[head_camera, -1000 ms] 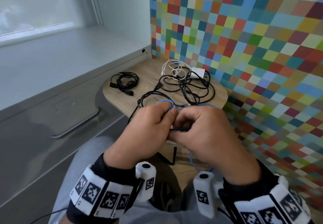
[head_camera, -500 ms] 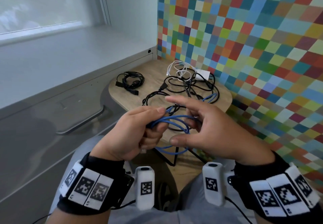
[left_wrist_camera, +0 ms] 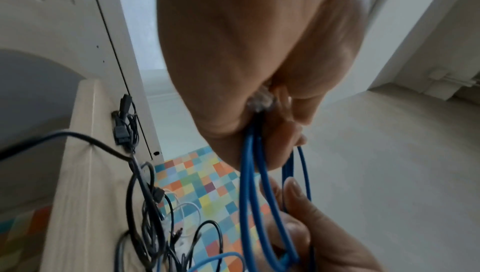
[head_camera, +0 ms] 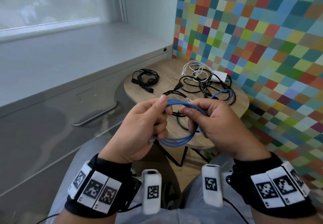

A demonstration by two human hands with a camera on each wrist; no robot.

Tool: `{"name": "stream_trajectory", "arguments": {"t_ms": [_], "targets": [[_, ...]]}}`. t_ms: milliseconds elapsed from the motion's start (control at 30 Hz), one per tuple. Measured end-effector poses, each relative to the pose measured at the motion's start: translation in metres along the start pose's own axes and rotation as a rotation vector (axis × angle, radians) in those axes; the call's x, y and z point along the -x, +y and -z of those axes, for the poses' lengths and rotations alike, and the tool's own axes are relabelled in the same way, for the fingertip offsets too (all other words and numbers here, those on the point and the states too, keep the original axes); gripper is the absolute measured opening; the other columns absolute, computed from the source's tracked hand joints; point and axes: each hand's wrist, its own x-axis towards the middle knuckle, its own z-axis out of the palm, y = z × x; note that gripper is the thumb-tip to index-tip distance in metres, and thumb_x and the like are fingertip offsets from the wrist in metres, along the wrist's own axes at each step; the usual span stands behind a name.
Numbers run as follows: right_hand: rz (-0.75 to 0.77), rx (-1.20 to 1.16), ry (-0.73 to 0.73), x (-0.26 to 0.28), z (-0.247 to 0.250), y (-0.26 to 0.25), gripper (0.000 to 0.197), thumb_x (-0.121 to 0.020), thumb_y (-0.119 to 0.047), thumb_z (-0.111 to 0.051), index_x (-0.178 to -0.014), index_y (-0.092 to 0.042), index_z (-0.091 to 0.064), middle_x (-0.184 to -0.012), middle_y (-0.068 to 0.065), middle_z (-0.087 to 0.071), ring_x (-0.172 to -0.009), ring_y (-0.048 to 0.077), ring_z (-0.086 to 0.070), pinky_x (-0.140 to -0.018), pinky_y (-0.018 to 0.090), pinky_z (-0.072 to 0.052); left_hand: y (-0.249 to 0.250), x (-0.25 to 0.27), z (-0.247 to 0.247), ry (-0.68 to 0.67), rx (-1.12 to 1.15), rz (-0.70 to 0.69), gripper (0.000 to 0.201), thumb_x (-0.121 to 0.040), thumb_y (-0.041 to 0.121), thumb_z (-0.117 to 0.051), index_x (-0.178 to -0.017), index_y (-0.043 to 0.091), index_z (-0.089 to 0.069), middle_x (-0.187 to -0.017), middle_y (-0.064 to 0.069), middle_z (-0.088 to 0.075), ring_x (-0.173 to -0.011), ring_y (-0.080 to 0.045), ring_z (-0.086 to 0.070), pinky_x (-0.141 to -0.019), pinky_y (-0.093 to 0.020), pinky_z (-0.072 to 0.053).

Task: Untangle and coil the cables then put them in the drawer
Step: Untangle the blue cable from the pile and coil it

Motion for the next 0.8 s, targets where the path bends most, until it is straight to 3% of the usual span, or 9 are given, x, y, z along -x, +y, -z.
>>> {"name": "stream_trajectory", "arguments": {"t_ms": [100,200,333,433,533,633,800], "targets": [[-0.011,-0.02,-0.027,-0.001,-0.006,0.002,0.012,-0.1,-0.012,-0.065,-0.096,-0.004,-0.074,-0.064,0.01,-0.065,-0.044,0.001,-0.052,-0.051,0.009,-0.042,-0.002,0.0,0.003,0.055,-0.055,-0.046,0.032,-0.101,0.031,-0.058,-0.078,0.011,-0.052,-0.063,0.0,-0.025,-0.048,-0.009,-0.021,-0.042,-0.019,-0.026],[-0.015,0.024,-0.086,-0.003,-0.008,0.007,0.006,-0.097,-0.008,-0.07,-0.097,-0.011,-0.076,-0.067,0.006,-0.07,-0.062,0.011,-0.066,-0.068,0.02,-0.053,-0.004,0.0,0.002,0.125,-0.045,-0.067,0.033,-0.104,0.031,-0.048,-0.077,0.011,-0.047,-0.064,-0.001,-0.03,-0.046,-0.009,-0.021,-0.037,-0.018,-0.021],[-0.05,0.039,-0.096,0.0,0.001,0.011,0.008,-0.095,-0.012,-0.072,-0.101,-0.015,-0.076,-0.078,0.007,-0.078,-0.079,0.018,-0.077,-0.081,0.028,-0.06,-0.004,-0.002,0.001,0.092,0.136,0.013,0.036,-0.108,0.033,-0.04,-0.076,0.017,-0.045,-0.057,0.003,-0.023,-0.043,-0.009,-0.016,-0.037,-0.022,-0.014],[-0.038,0.009,0.056,0.005,0.017,0.012,0.018,-0.085,-0.02,-0.078,-0.103,-0.019,-0.077,-0.078,0.007,-0.079,-0.077,0.015,-0.077,-0.073,0.019,-0.056,0.0,-0.007,0.008,0.148,0.326,-0.004,0.035,-0.107,0.034,-0.04,-0.076,0.019,-0.045,-0.054,0.007,-0.022,-0.039,-0.006,-0.017,-0.033,-0.02,-0.015],[0.076,0.087,0.205,0.01,0.033,0.016,0.025,-0.073,-0.028,-0.081,-0.096,-0.02,-0.079,-0.073,0.005,-0.076,-0.069,0.018,-0.073,-0.067,0.022,-0.057,0.0,-0.013,0.014,0.256,0.426,-0.055,0.035,-0.108,0.035,-0.04,-0.077,0.019,-0.045,-0.054,0.008,-0.023,-0.039,-0.006,-0.016,-0.033,-0.02,-0.015],[0.15,0.198,0.274,0.012,0.039,0.018,0.013,-0.08,-0.024,-0.08,-0.093,-0.025,-0.08,-0.076,0.0,-0.076,-0.068,0.017,-0.072,-0.068,0.026,-0.061,-0.003,-0.015,0.009,0.292,0.519,-0.062,0.038,-0.109,0.037,-0.039,-0.076,0.02,-0.047,-0.054,0.008,-0.022,-0.04,-0.007,-0.015,-0.035,-0.021,-0.013],[0.225,0.359,0.388,0.015,0.051,0.017,0.007,-0.086,-0.031,-0.075,-0.092,-0.035,-0.078,-0.078,-0.02,-0.075,-0.068,0.008,-0.07,-0.06,0.012,-0.05,0.01,-0.012,0.018,0.26,0.637,-0.184,0.038,-0.109,0.039,-0.037,-0.077,0.022,-0.048,-0.053,0.009,-0.023,-0.039,-0.007,-0.017,-0.035,-0.02,-0.017]]}}
